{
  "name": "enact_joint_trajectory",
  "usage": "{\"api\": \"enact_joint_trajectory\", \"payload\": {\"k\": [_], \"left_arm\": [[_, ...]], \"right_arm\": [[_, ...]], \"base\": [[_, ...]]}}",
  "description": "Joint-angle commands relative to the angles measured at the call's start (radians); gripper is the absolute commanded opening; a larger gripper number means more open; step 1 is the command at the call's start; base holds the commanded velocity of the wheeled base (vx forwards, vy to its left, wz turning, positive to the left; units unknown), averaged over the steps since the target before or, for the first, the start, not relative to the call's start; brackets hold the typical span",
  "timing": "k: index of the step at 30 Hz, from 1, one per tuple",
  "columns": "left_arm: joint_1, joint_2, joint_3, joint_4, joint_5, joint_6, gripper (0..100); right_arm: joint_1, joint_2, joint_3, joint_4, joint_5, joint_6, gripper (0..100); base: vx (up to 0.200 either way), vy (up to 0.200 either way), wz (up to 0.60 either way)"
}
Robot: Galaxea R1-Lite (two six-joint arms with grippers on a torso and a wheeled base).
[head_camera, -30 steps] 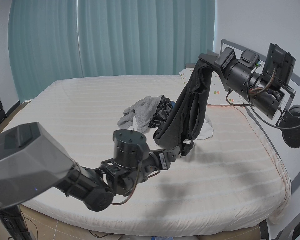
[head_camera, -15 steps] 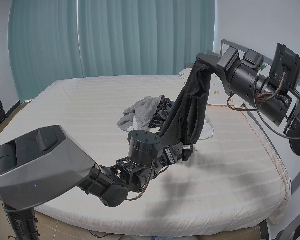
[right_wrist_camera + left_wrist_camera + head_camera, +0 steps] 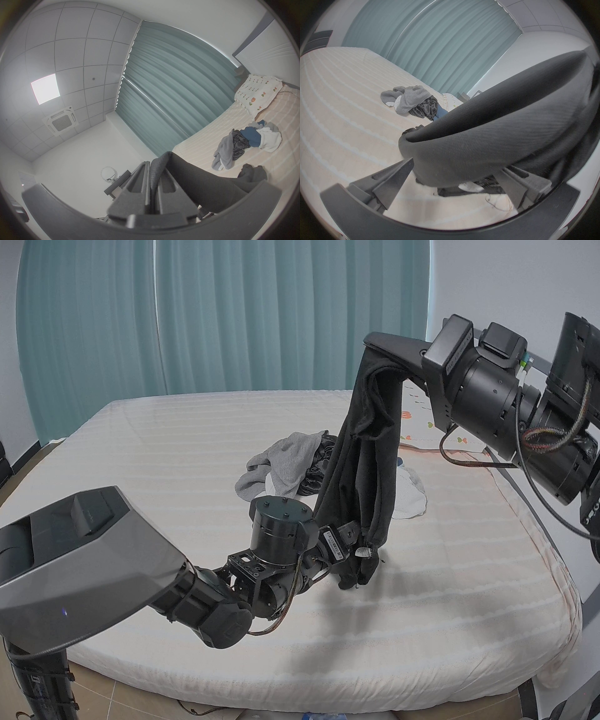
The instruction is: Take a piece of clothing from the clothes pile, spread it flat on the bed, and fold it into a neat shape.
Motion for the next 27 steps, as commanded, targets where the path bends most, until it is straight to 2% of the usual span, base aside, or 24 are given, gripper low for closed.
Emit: {"api": "enact_joint_trajectory", "payload": {"k": [1, 7, 8, 14, 21, 27], "left_arm": [[0.0, -0.01, 0.002, -0.002, -0.007, -0.005, 100], [0.026, -0.004, 0.003, -0.004, -0.062, -0.042, 100], [0.052, 0.009, -0.003, -0.004, -0.077, -0.046, 100], [0.113, 0.115, -0.072, -0.001, -0.077, -0.053, 100], [0.164, 0.23, -0.239, 0.091, -0.066, -0.054, 100], [0.222, 0.222, -0.234, 0.143, -0.068, -0.036, 100]], "right_arm": [[0.015, -0.014, -0.03, -0.001, 0.0, 0.002, 0], [0.003, -0.034, -0.064, -0.004, 0.002, 0.005, 0], [-0.011, -0.041, -0.064, -0.004, 0.003, 0.01, 0], [-0.065, -0.031, -0.064, -0.004, 0.014, 0.031, 0], [-0.163, 0.025, -0.061, -0.008, 0.023, 0.076, 0], [-0.242, 0.068, -0.05, -0.013, 0.04, 0.079, 0]], "base": [[0.0, 0.0, 0.0], [0.0, 0.0, 0.0], [0.0, 0.0, 0.0], [0.0, 0.0, 0.0], [0.0, 0.0, 0.0], [0.0, 0.0, 0.0]]}}
